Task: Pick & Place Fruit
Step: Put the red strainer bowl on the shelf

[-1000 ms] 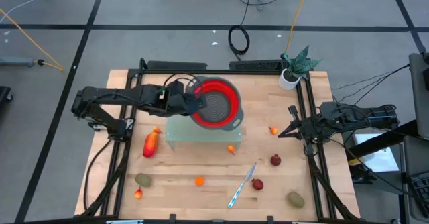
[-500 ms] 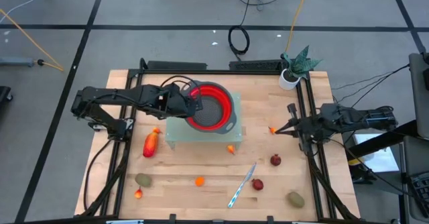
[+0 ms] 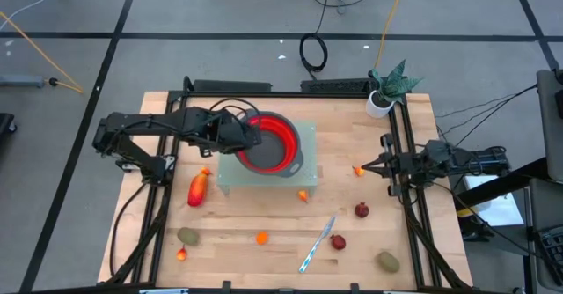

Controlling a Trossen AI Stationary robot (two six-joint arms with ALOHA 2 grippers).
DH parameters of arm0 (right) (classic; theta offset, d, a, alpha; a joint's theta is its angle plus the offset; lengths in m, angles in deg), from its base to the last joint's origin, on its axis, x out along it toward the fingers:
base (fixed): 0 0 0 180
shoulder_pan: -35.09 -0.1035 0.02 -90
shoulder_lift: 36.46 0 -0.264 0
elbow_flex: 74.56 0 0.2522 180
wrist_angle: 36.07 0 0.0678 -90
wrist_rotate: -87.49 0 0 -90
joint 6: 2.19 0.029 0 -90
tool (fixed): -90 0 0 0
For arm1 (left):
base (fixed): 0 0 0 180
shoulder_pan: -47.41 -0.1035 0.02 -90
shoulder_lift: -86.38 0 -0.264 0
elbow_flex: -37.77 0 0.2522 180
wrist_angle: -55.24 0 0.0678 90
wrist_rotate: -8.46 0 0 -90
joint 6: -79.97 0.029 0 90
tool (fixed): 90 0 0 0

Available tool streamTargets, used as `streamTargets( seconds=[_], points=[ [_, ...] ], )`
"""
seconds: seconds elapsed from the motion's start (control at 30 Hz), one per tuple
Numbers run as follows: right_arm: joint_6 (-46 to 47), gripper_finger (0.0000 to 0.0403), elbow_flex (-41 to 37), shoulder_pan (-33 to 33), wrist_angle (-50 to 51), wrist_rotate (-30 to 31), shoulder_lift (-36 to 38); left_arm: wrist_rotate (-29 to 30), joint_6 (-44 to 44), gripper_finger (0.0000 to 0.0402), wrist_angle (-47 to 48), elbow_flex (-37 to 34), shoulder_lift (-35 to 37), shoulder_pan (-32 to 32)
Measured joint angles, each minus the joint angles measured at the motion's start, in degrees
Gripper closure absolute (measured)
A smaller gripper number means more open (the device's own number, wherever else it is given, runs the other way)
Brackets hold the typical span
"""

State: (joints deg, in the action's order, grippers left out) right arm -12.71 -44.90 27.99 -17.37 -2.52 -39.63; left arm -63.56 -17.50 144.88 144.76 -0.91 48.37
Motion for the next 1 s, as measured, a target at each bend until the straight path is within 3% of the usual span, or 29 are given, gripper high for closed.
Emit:
streamTargets(
  seconds=[0.53, 0.73, 1.0],
  points=[
    [1.2, 0.0403, -2.9, 0.0, 0.0, -0.1, 2.4, 0.3, 5.7, 0.0402, 10.2, 0.0, 3.3, -0.1],
    [2.2, 0.0403, -2.9, 0.0, 0.0, -0.3, 2.4, 0.7, 13.4, 0.0402, 10.1, -0.5, 6.0, -0.2],
    [2.6, 0.0403, -2.9, 0.0, 0.0, -0.5, 2.4, 3.5, 16.0, 0.0401, 4.7, -5.3, 12.5, -0.2]
  ],
)
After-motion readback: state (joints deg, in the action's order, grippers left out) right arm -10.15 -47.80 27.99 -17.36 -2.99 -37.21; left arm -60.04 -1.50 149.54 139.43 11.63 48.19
